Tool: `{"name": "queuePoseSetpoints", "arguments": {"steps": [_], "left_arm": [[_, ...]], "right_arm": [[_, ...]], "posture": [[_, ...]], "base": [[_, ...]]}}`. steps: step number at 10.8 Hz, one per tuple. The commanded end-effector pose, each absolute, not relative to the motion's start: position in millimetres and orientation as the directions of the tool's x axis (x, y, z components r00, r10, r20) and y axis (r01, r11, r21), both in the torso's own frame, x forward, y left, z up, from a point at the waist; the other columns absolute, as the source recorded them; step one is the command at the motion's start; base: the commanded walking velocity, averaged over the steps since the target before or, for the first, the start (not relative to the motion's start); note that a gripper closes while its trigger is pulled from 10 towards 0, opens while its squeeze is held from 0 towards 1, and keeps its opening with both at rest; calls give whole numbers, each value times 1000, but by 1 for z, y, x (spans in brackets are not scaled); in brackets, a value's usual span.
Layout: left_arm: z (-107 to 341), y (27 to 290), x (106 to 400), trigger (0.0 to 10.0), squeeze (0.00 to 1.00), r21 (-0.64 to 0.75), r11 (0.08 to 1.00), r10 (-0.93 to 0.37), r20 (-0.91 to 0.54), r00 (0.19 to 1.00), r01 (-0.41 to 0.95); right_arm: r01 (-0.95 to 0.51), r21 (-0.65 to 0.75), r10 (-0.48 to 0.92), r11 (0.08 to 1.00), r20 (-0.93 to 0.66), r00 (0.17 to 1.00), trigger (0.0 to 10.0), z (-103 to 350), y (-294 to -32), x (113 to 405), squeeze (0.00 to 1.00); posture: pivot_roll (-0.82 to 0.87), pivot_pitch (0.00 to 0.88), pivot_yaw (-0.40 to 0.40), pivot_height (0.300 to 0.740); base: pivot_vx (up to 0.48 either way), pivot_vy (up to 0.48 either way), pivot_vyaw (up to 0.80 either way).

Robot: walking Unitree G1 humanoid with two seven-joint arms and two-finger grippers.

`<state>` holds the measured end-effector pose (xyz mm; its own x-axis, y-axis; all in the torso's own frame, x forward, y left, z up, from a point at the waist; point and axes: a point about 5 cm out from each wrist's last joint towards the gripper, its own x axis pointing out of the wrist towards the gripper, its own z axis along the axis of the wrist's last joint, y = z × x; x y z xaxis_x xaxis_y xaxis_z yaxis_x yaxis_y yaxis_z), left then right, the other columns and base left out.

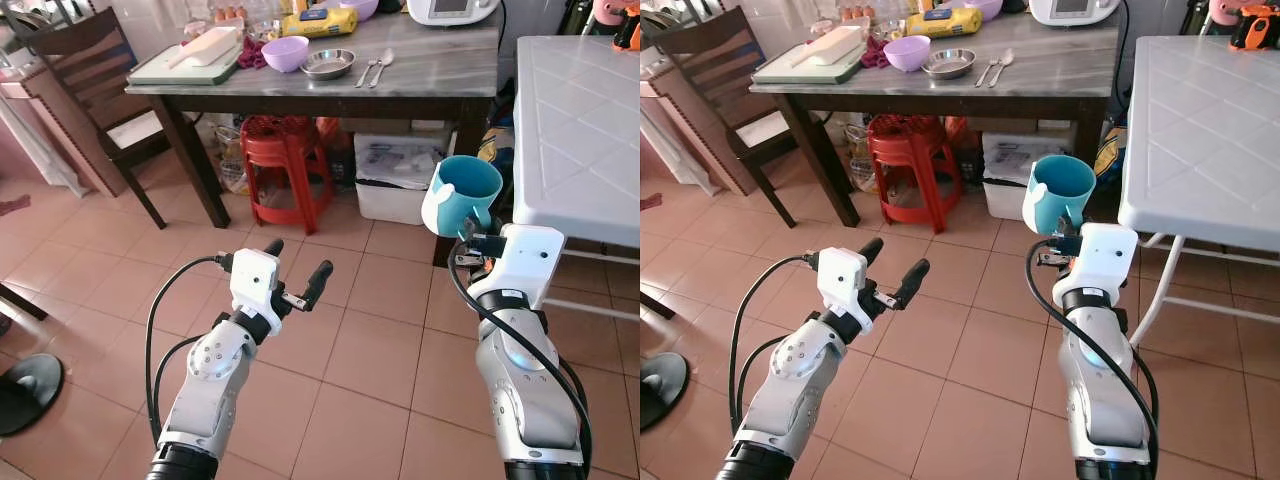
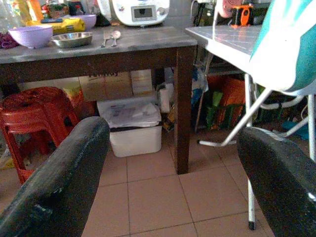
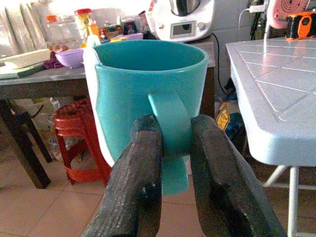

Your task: Setting the table

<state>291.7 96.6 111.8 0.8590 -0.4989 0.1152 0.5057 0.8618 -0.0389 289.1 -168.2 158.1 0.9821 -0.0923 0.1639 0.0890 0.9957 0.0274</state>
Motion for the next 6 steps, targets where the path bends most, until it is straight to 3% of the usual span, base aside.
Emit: {"name": "queuePoseSetpoints", "arguments": {"steps": [1, 6], "left_arm": [[113, 102, 291, 10000, 0, -28, 865, -495, 121, 860, 502], [113, 101, 289, 10000, 0, -33, 858, -506, 117, 854, 513]], "right_arm": [[67, 27, -71, 997, 188, 979, 10000, 163, -162, 290, 0], [66, -5, -64, 998, 194, 979, 10000, 163, -160, 288, 0]], "posture": [[-93, 70, 150, 740], [-95, 76, 154, 740]], "base": [[315, 0, 0], [318, 0, 0]]}}
